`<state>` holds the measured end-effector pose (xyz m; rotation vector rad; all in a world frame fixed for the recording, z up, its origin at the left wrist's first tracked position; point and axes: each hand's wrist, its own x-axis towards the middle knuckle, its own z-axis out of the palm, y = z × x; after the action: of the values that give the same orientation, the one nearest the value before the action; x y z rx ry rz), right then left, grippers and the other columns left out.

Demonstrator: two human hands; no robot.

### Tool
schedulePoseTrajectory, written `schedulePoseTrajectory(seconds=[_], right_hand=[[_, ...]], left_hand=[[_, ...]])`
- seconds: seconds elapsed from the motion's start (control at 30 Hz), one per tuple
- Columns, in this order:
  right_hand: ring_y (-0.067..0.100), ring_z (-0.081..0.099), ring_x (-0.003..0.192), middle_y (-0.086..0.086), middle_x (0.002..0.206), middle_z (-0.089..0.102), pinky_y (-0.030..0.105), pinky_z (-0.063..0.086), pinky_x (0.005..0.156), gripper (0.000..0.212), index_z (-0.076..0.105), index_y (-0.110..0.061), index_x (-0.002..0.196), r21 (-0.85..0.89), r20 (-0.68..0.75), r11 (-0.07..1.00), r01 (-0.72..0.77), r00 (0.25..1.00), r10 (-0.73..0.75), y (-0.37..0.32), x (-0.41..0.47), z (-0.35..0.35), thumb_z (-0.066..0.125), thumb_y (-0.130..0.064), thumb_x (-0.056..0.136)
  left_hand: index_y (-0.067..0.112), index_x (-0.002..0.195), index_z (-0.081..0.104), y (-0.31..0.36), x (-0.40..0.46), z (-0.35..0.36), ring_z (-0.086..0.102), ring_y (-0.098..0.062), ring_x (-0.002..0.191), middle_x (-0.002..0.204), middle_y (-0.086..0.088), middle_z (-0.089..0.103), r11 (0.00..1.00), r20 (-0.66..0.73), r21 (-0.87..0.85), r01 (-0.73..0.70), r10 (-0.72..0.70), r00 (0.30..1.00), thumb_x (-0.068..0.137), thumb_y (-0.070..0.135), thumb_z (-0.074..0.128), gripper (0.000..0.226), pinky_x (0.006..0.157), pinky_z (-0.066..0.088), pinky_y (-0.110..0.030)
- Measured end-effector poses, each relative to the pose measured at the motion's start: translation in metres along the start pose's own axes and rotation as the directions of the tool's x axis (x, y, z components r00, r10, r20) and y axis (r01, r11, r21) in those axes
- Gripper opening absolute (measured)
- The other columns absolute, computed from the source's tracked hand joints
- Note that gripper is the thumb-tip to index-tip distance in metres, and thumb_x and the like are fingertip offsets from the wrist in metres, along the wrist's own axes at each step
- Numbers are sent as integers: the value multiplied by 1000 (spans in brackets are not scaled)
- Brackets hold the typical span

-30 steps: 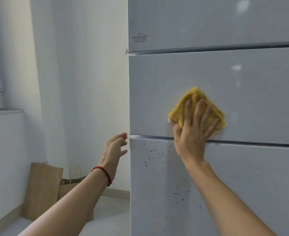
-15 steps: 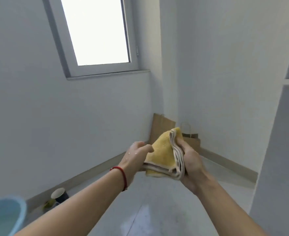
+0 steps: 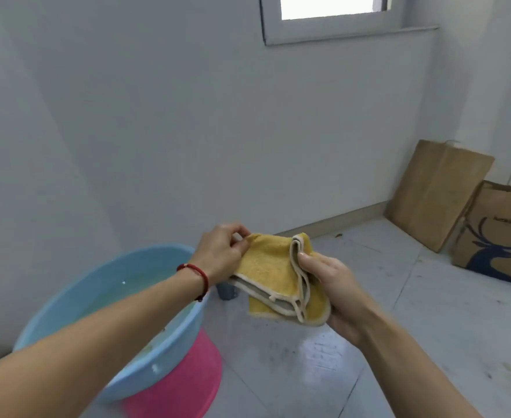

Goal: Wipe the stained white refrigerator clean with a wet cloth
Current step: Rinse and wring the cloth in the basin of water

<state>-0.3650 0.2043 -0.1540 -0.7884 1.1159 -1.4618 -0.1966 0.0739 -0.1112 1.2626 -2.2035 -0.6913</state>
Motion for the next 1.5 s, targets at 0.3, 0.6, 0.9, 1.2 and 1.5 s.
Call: schedulePoseTrajectory(seconds=[0.3,0.6,0.9,1.2,1.5], right_hand=[[2,69,96,-16,102,76,11,53,79,41,78,-32,110,-712,398,562,422,901,-172,15,135,217,60,1,92],[24,56,127,0,137,65,41,44,111,40,66,-33,135,-969,208,-41,242,896,392,103,198,252,55,-43,97],[52,19,143,20,160,12,74,39,100,71,15,-37,159,-938,-80,-340,62,918,388,198,196,255,51,-49,100],[33,70,63,21,76,69,42,62,62,19,68,6,94,-634,9,607,-480,780,626,197,221,266,57,-7,85],[35,57,127,15,140,59,39,45,98,49,59,-14,136,-996,31,92,5,960,278,184,234,254,44,-47,104]], left_hand=[[24,102,60,-218,-2,-164,41,-15,46,62,-3,46,790,-8,-461,403,-458,889,109,29,43,19,43,30,-20],[25,156,28,-301,-30,-121,55,-30,123,143,-10,47,694,246,75,716,-709,661,95,41,64,73,87,52,-35],[25,150,34,-307,-44,-44,51,-34,132,147,-13,46,466,2,390,794,-863,505,96,46,55,62,105,46,-42],[8,100,70,-301,-8,-25,67,-27,63,96,-19,70,80,263,-668,739,-905,335,95,36,54,32,59,60,-37],[10,80,48,-286,3,-57,44,-16,50,65,-9,45,328,368,-371,869,-807,462,88,-17,44,28,43,39,-21]])
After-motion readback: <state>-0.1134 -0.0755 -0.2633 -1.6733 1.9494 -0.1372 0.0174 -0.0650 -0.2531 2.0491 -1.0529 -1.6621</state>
